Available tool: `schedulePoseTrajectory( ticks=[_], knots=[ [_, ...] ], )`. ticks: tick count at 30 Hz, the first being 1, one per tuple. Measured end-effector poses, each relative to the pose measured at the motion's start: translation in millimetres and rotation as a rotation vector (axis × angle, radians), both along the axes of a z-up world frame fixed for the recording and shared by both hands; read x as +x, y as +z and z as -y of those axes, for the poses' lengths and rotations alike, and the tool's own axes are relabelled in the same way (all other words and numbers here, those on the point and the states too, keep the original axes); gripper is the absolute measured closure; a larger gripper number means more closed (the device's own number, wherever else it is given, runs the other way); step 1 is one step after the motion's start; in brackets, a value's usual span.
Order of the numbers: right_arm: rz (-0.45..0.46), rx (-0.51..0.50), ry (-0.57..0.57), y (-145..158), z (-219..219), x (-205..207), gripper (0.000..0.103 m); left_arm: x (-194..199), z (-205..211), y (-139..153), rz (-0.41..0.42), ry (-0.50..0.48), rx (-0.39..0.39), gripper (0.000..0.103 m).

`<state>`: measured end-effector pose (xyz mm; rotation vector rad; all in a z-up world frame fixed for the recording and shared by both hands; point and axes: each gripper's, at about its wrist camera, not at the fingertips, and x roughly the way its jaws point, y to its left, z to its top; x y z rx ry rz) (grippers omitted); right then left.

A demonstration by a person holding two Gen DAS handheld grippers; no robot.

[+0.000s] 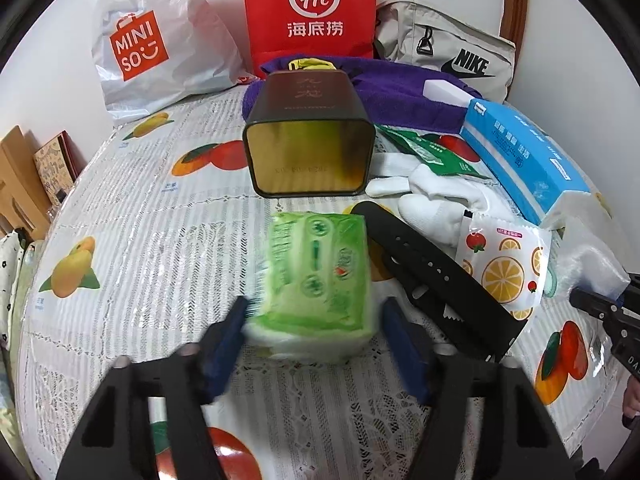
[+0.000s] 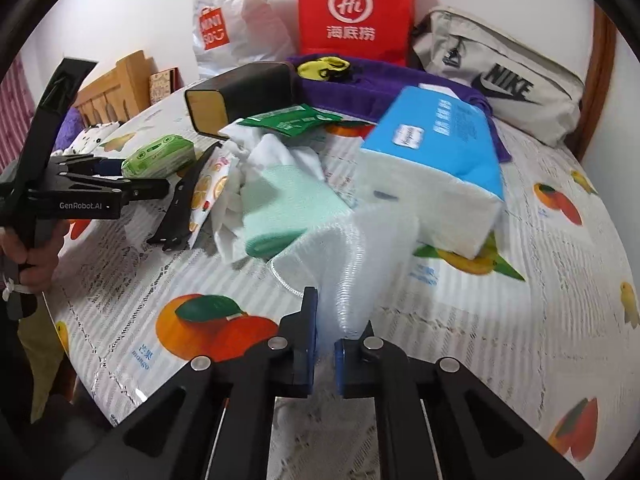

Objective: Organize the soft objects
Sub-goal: 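Grasp the green wipes pack with the left tool while the right tool lifts the plastic bag, then carry the green wipes pack and clear plastic bag onto the purple towel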

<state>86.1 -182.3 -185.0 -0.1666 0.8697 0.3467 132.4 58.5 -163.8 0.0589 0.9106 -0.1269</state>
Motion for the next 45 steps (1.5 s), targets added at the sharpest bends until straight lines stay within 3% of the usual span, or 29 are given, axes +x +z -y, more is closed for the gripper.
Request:
schedulePoseTrajectory(
  ticks=[12,27,36,45],
  knots=[
    [-0.012,-0.003,-0.064,9,18,-10,0.096,-2,-10,10,-0.014,0.033,-0.065,0.054],
    [0.047,0.041,0.028,57,4,-16,0.097,-5,-18,50,0.03,0.057,-0.11,0.054],
    [0.091,0.079,0.008,87,4,22,0.097,17,-18,77,0.061,0.066,-0.108,0.054],
    [0.11,0.085,-0.022,112,6,84,0.097,54,-17,96,0.074,0.071,-0.103,0.054]
  ],
)
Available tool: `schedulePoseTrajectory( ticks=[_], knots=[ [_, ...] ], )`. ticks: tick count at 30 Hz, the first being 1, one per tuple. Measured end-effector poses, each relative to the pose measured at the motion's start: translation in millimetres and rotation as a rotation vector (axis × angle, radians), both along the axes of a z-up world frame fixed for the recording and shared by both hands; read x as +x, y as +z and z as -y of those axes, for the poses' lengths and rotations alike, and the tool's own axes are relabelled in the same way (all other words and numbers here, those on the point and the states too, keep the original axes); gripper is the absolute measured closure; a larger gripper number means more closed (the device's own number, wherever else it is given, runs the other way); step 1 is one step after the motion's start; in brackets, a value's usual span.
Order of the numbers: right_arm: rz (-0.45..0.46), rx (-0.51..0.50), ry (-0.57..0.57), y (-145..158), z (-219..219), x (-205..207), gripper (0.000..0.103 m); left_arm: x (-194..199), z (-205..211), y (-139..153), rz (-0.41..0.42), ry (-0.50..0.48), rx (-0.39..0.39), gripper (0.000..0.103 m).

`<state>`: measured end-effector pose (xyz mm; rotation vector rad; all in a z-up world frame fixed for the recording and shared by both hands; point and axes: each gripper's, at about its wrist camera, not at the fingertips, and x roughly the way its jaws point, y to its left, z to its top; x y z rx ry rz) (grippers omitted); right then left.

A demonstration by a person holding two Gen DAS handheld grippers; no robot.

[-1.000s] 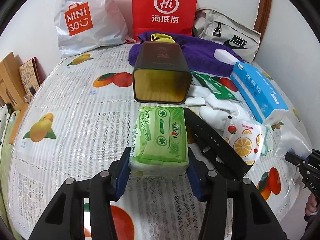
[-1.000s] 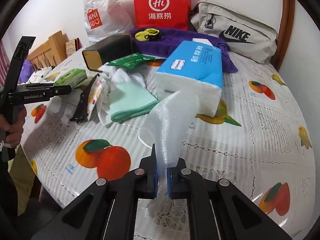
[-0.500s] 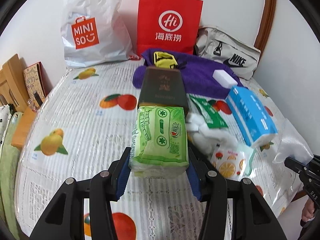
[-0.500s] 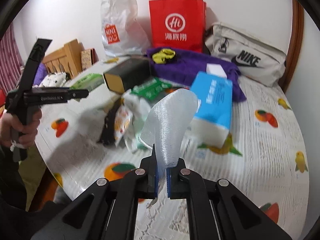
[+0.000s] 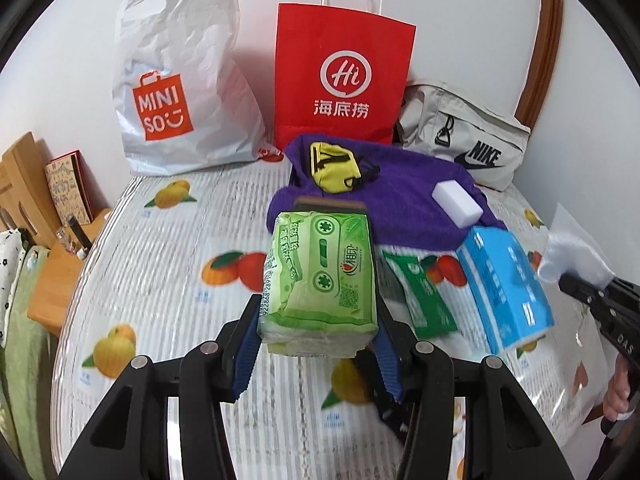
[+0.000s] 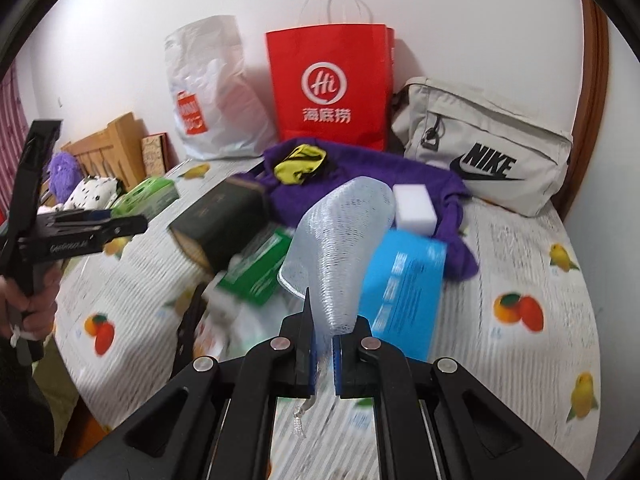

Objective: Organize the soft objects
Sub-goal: 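Carry the green wipes pack and clear plastic bag onto the purple towel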

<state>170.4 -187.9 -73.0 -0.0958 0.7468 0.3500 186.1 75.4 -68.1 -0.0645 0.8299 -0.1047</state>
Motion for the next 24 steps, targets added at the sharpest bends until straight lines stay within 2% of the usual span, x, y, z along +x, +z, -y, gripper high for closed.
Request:
schedulePoseTrajectory(
  ticks=[13,24],
  knots=[
    [-0.004,0.005,-0.04,10,3,90,0.097,71,2,11,-0.006,-0.016,-0.012,0.054],
    [-0.068,-0.009,-0.069,-11,9,156,0.097,115,-1,7,-0.028,-0.018,-0.014,0.054]
  ],
)
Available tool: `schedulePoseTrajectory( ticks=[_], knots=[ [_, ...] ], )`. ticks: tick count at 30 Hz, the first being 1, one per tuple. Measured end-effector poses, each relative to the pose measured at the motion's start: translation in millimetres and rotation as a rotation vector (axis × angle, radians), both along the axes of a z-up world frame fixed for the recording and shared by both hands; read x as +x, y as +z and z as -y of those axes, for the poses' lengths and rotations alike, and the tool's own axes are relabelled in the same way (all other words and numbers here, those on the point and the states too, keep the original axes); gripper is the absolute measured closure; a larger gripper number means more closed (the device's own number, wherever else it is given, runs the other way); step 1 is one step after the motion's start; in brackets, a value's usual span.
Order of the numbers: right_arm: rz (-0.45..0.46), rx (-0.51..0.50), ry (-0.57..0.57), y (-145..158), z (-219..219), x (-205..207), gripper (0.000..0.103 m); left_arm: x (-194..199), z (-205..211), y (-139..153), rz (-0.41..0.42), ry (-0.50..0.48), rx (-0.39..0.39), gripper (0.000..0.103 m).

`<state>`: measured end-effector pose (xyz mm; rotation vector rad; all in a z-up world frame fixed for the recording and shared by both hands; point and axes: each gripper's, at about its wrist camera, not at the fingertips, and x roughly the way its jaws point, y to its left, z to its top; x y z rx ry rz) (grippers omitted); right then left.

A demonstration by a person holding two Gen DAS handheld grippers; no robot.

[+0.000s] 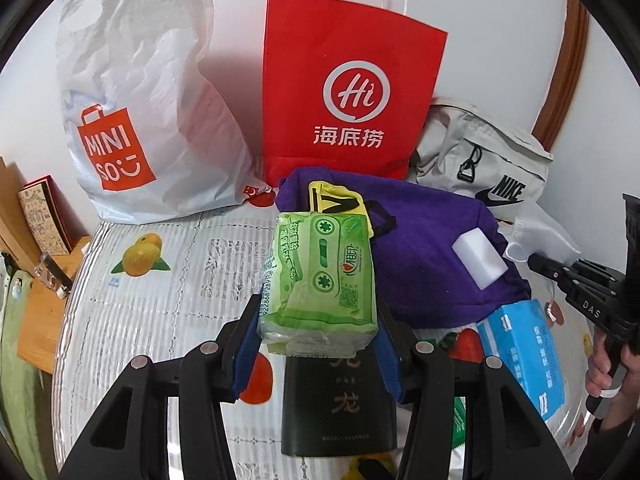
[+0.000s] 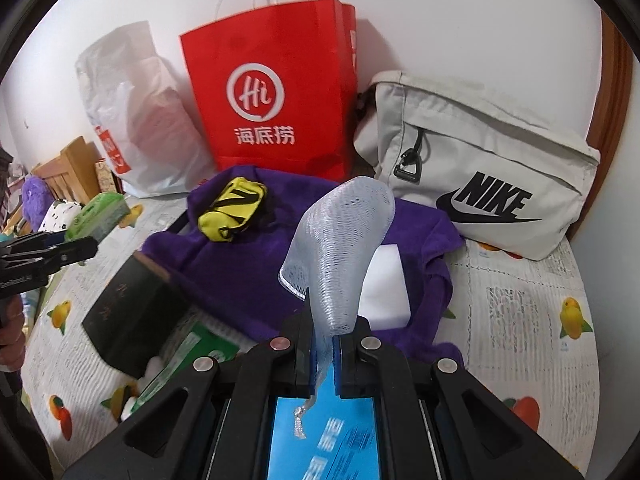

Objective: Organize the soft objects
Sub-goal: 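Carry the green wipes pack and clear plastic bag onto the purple towel, then open both tools to release the wipes pack and plastic bag on the towel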

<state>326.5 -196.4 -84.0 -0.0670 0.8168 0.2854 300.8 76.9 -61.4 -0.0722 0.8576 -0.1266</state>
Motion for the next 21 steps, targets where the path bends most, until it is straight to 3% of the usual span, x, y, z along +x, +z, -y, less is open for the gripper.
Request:
schedulePoseTrajectory(
  ticks=[19,21],
  knots=[
    [-0.134,-0.063,-0.032,-32,-5,84,0.096,62,12,-21,-0.061,-0.035,-0.002,0.054],
    [-0.147,-0.086,-0.026,-36,-6,86,0.086,71,16,-24,-0.07,-0.047,-0.015,0.054]
  ],
)
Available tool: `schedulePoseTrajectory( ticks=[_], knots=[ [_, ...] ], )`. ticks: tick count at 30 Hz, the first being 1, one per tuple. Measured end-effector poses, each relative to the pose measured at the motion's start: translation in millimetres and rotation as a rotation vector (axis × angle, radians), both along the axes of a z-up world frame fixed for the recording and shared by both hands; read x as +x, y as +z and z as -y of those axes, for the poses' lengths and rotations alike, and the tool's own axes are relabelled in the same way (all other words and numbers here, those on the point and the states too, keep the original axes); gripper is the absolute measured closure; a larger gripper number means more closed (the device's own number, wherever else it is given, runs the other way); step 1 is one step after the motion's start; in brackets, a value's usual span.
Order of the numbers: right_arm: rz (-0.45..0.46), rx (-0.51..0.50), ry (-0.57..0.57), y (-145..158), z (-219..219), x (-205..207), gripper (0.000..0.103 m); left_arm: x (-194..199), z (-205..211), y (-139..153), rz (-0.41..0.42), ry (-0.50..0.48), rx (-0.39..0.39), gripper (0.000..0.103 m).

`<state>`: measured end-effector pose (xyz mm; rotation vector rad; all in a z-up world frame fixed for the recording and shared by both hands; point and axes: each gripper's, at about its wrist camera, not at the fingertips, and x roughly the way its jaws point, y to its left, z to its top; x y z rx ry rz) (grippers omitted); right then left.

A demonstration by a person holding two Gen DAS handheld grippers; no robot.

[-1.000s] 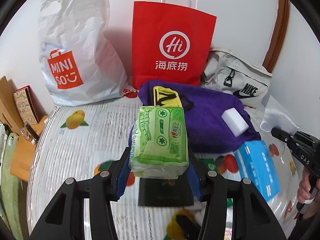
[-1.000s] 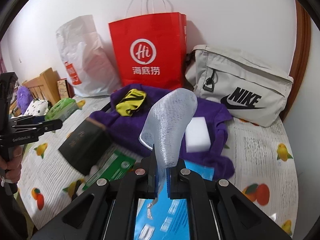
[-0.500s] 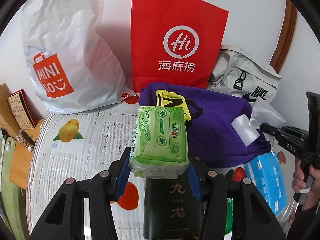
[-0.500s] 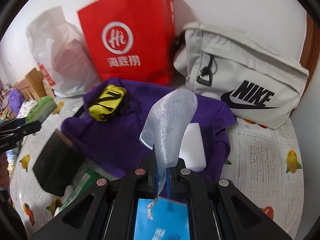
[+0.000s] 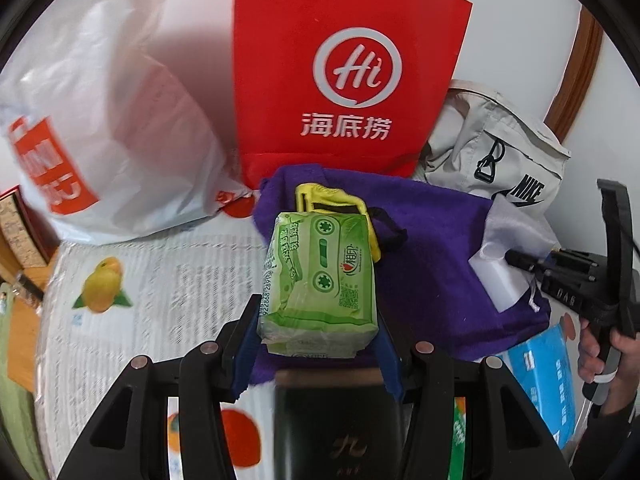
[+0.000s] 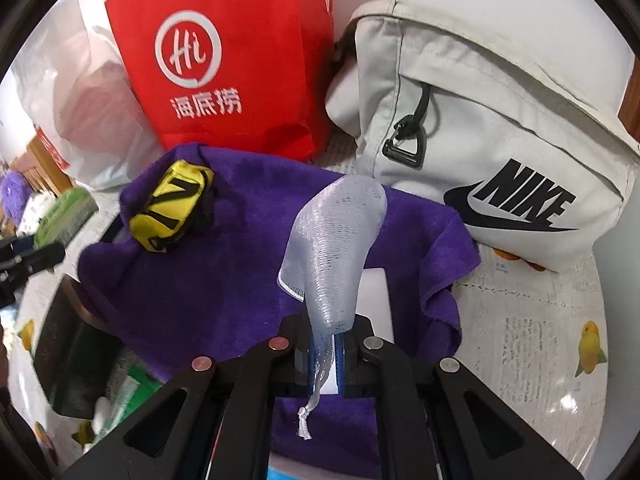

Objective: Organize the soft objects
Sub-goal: 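Open both tools to release the wipes pack and plastic bag on the towel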

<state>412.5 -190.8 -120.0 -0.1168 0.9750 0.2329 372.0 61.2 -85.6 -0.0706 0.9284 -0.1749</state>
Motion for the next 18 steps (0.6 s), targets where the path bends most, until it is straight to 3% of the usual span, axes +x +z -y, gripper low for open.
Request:
schedulePoseTrajectory(
  ticks=[1,3,4,18],
  knots=[
    [-0.003,-0.003,0.0,-1,1,1,0.079,7,2,-3,-0.016,-0.003,-0.011,0.054],
    [0.002,-0.005,0.002,-3,2,0,0.048,15,5,-7,-0.028,-0.016,-0.03,0.054],
    [0.013,-0.011,0.005,-3,3,-1,0.045,19,7,-9,-0.035,-0.02,-0.033,0.054],
    [0.031,0.05,-0.048,9,28,-12,0.04,50,25,-39,-0.11,-0.024,-0.004,0.052]
  ],
)
